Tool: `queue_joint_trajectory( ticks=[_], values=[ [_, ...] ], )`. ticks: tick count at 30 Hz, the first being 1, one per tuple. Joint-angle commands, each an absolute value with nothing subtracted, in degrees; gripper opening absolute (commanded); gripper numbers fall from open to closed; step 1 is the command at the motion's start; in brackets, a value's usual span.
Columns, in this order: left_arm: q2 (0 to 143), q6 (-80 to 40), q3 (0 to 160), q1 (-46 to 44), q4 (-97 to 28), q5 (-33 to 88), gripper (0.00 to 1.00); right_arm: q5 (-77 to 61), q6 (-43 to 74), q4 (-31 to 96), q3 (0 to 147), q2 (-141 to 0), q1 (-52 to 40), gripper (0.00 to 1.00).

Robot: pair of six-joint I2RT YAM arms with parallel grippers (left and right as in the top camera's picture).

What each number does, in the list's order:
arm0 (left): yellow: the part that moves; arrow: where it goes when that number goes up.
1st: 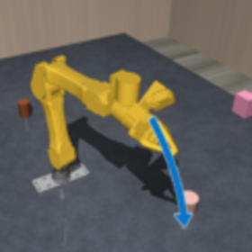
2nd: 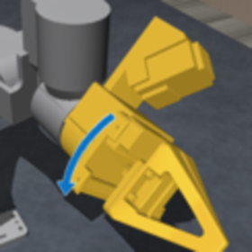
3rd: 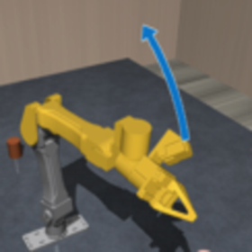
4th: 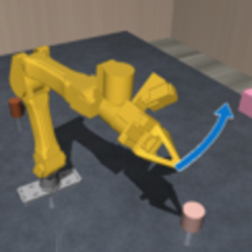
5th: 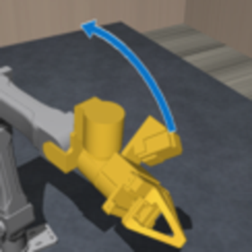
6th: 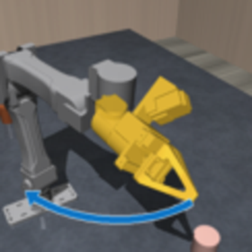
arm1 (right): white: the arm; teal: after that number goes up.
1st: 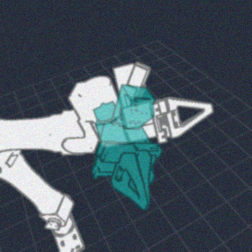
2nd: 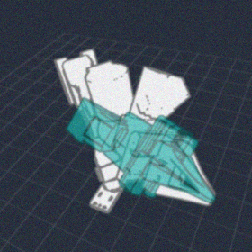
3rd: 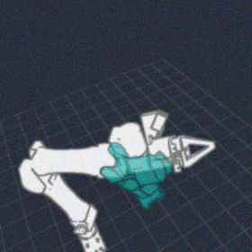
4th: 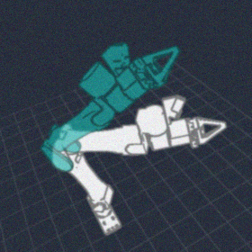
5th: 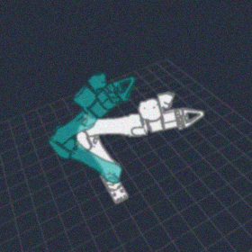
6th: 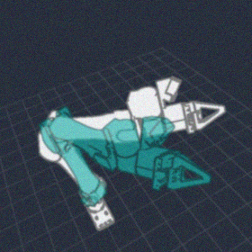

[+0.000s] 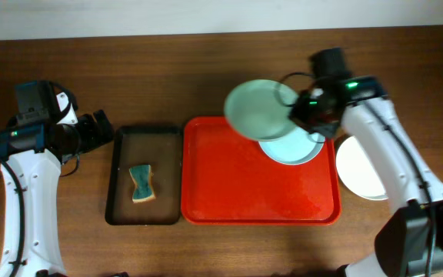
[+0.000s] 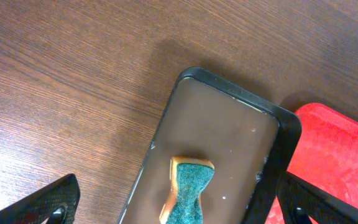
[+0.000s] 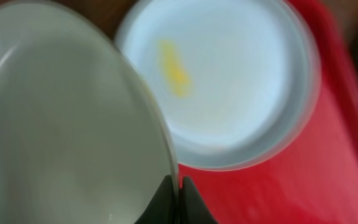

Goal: Clean dirty plates on tray and stack at the side
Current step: 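Carry the pale blue plate right and set it on the white plate, then move the right gripper to the yellow-stained pale blue plate rim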

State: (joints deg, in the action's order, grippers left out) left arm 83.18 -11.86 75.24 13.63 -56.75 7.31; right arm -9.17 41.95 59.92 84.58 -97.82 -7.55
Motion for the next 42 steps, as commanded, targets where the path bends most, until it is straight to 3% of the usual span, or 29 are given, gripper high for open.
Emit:
queue_joint_trajectory(
  ticks=[1,8,12,18,28,29,30,32,33,36,38,40,41,42],
  values=[
    [82.9,-12.4,76.0,13.8,-56.7,7.9,0.99,-14.4,37.1,67.0,84.6,-96.1,4.2,0.04],
    [82.9,-12.4,76.0,13.8,-56.7,7.9,0.99,-14.1,23.1,75.8,84.5,-96.1,25.9,0.04],
    [82.9,-12.4,76.0,13.8,-56.7,7.9,0.99,-6.5,22.7,79.3,84.5,-96.1,32.9,0.04],
    [82.9,-12.4,76.0,13.8,-56.7,7.9,0.99,-0.3,22.9,79.7,82.1,-96.1,35.0,0.04],
    [82.9,-12.4,76.0,13.8,-56.7,7.9,0.99,2.4,22.9,68.9,71.4,-96.2,35.0,0.05],
    [82.9,-12.4,76.0,13.8,-56.7,7.9,0.99,2.4,22.9,68.7,71.3,-96.2,34.9,0.12],
    [82.9,-12.4,76.0,13.8,-56.7,7.9,0.99,2.4,22.9,68.7,71.3,-96.2,34.9,0.48],
    [82.9,-12.4,76.0,13.8,-56.7,7.9,0.99,2.1,22.9,69.5,71.3,-96.2,34.9,0.88],
    [82.9,-12.4,76.0,13.8,-56.7,7.9,0.99,1.9,22.9,69.8,71.3,-96.2,34.9,0.91],
    [82.9,-12.4,76.0,13.8,-56.7,7.9,0.99,1.5,22.1,70.0,71.3,-96.2,33.1,0.91],
    [82.9,-12.4,76.0,13.8,-56.7,7.9,0.99,-1.3,17.5,69.2,71.3,-96.2,29.7,0.83],
    [82.9,-12.4,76.0,13.8,-56.7,7.9,0.99,-1.5,15.8,67.8,71.3,-96.2,24.9,0.63],
    [82.9,-12.4,76.0,13.8,-56.7,7.9,0.99,-1.5,15.4,66.3,71.3,-96.2,21.4,0.45],
    [82.9,-12.4,76.0,13.8,-56.7,7.9,0.99,-1.5,15.4,65.1,71.3,-96.2,18.5,0.45]
  ],
)
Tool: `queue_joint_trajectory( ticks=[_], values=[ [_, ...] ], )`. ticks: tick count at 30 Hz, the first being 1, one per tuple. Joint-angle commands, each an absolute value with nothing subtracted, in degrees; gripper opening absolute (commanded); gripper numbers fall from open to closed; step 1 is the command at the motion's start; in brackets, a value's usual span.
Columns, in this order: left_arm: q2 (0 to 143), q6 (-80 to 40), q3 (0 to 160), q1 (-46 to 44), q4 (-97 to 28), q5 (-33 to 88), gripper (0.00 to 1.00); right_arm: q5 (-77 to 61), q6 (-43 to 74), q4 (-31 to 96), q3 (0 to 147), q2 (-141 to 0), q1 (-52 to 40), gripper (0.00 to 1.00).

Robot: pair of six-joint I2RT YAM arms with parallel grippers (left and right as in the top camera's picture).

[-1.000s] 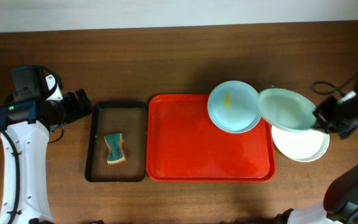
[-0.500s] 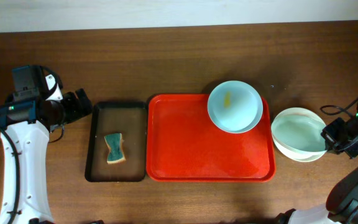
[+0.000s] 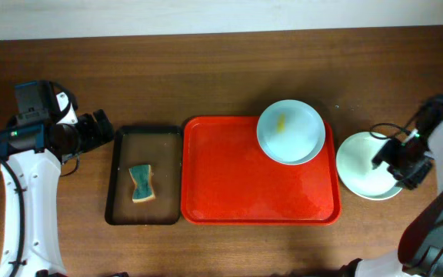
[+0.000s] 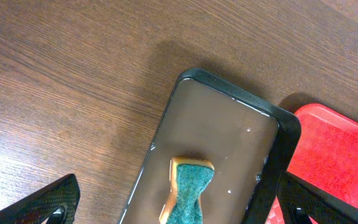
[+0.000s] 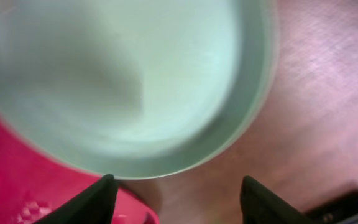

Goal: Clean dirty plates on tray and stack at the side
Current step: 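Move the right gripper to the yellow-stained pale blue plate rim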

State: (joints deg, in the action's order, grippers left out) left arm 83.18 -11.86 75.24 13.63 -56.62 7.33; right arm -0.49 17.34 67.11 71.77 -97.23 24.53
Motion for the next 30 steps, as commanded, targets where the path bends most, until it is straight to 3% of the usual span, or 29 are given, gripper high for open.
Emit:
queue_joint_trajectory(
  ticks=[1,9,11,23,27,30],
  values=[
    [82.9,-12.4,76.0,13.8,-56.7,7.9,0.99,-1.5,15.4,64.3,71.3,-96.2,16.8,0.43],
    [82.9,-12.4,76.0,13.8,-56.7,7.9,0.99,-1.5,15.5,52.6,71.3,-97.9,2.7,0.48],
    [82.9,-12.4,76.0,13.8,-56.7,7.9,0.99,-1.4,15.5,51.5,71.3,-99.0,2.2,0.52],
    [82.9,-12.4,76.0,13.8,-56.7,7.9,0.99,-2.2,15.5,47.7,71.2,-107.3,2.2,0.51],
    [82.9,-12.4,76.0,13.8,-56.7,7.9,0.99,-4.8,15.5,45.6,71.2,-108.2,2.2,0.34],
    [82.9,-12.4,76.0,13.8,-56.7,7.9,0.99,-4.7,15.5,45.4,71.2,-108.6,2.2,0.33]
  ],
)
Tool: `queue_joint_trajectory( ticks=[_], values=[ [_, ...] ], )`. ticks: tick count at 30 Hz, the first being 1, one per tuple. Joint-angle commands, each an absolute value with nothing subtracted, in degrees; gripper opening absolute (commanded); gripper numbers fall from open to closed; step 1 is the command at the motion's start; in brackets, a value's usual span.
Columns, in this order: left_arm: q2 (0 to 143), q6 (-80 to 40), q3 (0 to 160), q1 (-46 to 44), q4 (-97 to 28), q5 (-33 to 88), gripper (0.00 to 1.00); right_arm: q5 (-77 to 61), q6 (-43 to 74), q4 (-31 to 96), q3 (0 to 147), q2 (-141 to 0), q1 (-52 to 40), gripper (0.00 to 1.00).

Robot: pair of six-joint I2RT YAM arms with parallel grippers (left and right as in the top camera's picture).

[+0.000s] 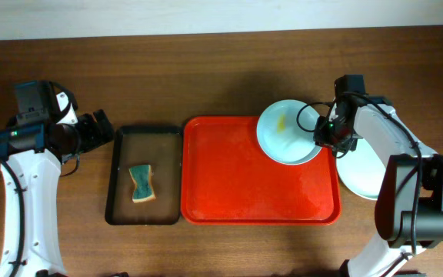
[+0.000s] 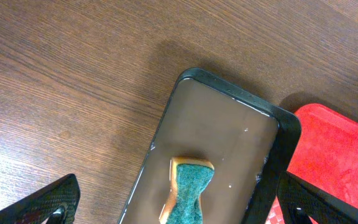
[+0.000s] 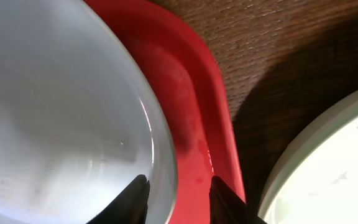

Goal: Clean dirty plates on tray and stack at the side
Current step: 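Move the right gripper to the yellow-stained pale blue plate rim, then drag the stained plate with the right gripper to the red tray center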

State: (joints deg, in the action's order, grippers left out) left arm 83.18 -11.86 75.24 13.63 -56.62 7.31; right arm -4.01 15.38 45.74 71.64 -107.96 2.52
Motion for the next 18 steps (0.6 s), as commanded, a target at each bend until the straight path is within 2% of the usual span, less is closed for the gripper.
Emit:
queue_joint_trajectory(
  ticks=[1,4,5,6,14,17,18],
  values=[
    [82.9,-12.4,76.0,13.8,-56.7,7.9,0.99,-4.7,15.5,45.1,71.2,-108.9,2.2,0.34],
    [82.9,-12.4,76.0,13.8,-56.7,7.9,0.99,-4.5,15.5,44.4,71.2,-109.8,2.2,0.31],
    [82.9,-12.4,76.0,13.8,-56.7,7.9,0.99,-4.5,15.5,44.1,71.2,-109.9,2.2,0.20],
    [82.9,-12.4,76.0,13.8,-56.7,7.9,0.99,-4.5,15.5,44.1,71.2,-109.9,2.2,0.17],
    [82.9,-12.4,76.0,13.8,-56.7,7.9,0.99,-4.5,15.5,43.9,71.1,-109.9,2.2,0.18],
    [82.9,-12.4,76.0,13.8,-56.7,7.9,0.99,-4.5,15.5,44.0,71.1,-109.9,2.2,0.04],
    [82.9,-12.4,76.0,13.8,-56.7,7.9,0.99,-4.5,15.5,44.1,71.1,-109.9,2.2,0.04]
  ],
)
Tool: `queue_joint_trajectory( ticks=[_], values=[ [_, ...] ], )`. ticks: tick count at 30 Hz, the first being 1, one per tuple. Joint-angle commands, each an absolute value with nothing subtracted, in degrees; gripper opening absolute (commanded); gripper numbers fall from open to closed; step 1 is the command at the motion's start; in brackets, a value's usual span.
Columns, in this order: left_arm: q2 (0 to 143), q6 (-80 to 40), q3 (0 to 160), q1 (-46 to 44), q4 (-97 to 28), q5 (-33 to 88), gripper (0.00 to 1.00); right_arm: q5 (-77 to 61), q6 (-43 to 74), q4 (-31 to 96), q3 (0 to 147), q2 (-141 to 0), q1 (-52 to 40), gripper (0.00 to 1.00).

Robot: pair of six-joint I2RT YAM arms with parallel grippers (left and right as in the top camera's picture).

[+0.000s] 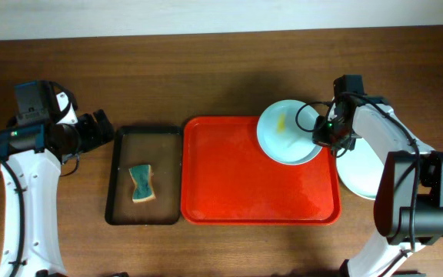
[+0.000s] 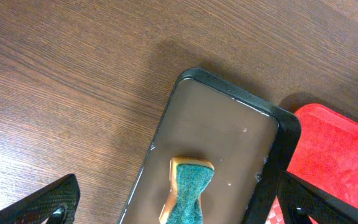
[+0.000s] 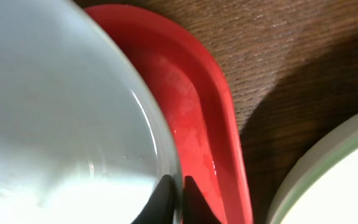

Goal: Clean dirty plates on tray and stack at the side
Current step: 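Drag the stained plate with the right gripper to the red tray center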

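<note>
A pale blue plate [image 1: 287,132] with a yellow smear [image 1: 281,123] lies in the far right corner of the red tray [image 1: 237,185]. My right gripper [image 1: 319,137] is at the plate's right edge. In the right wrist view the gripper [image 3: 178,196] is shut on the plate [image 3: 61,112] rim, just inside the tray wall [image 3: 204,118]. A pale green plate [image 1: 360,173] lies on the table right of the tray. My left gripper [image 1: 98,129] stands open and holds nothing, over the left side of the table.
A dark tray [image 1: 121,154] left of the red one holds a green and yellow sponge [image 1: 142,183]. The left wrist view shows the sponge [image 2: 188,190] below and the dark tray's rim [image 2: 229,87]. The green plate's edge [image 3: 334,180] lies close beside the right gripper.
My right gripper's fingers stood apart on either side of the blue plate's rim; now they are shut on that rim. The left arm has not moved.
My right gripper held a pale green plate above the tray's far edge. Then that plate lay on the table right of the tray, with the gripper open beside it. Then the gripper was open at the blue plate's right rim, and now it grips it.
</note>
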State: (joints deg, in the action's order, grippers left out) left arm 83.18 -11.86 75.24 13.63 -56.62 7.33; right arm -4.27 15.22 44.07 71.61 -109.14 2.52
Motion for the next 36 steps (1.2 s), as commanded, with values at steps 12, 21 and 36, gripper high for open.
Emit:
queue_joint_trajectory(
  ticks=[12,21,36],
  values=[
    [82.9,-12.4,76.0,13.8,-56.7,7.9,0.99,-4.8,15.2,52.0,71.0,-109.9,-1.6,0.04],
    [82.9,-12.4,76.0,13.8,-56.7,7.9,0.99,-12.1,22.0,58.0,71.0,-109.9,-17.9,0.04],
    [82.9,-12.4,76.0,13.8,-56.7,7.9,0.99,-11.3,24.3,59.4,71.0,-109.9,-19.9,0.43]
  ],
)
